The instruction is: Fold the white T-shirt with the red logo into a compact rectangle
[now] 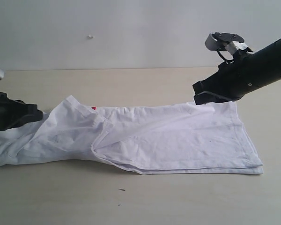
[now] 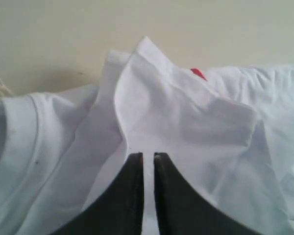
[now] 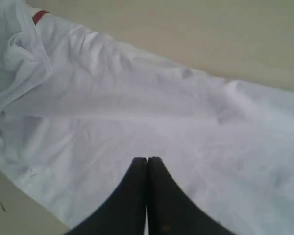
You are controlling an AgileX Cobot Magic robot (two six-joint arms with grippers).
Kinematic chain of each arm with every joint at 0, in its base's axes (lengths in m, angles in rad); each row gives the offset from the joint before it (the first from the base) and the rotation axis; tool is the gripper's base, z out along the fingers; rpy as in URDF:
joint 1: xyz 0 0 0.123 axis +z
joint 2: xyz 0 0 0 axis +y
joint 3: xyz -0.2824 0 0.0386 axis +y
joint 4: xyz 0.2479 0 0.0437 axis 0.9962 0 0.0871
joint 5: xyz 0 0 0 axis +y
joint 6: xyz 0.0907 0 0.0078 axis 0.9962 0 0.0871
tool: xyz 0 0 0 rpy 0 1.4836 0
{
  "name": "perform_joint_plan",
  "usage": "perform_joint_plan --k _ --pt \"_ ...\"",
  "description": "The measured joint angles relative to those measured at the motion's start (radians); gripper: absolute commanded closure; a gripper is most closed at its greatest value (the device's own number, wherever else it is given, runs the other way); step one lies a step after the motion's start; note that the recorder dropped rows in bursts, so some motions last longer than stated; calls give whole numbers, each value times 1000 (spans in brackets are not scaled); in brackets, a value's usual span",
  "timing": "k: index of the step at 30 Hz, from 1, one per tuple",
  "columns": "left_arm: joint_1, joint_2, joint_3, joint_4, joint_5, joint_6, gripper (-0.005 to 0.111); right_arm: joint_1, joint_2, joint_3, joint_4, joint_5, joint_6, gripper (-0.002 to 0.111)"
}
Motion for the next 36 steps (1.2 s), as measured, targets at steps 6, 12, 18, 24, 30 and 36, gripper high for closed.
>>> perform_joint_plan --k 6,12,18,24,30,36 --pt "-4 64 2 18 -10 -4 96 0 92 0 -18 -4 -2 108" --pt "-4 119 2 59 -42 -9 96 0 190 0 -100 -10 1 108" --pt "-4 121 2 203 -129 -93 96 0 233 0 -283 -10 97 108" --pt "2 114 0 246 -193 -149 96 0 235 0 -322 3 123 108" --pt "30 101 0 255 -215 -146 89 0 235 0 -322 11 126 108" --pt "39 19 -37 256 -145 -108 59 0 235 0 -322 19 126 108"
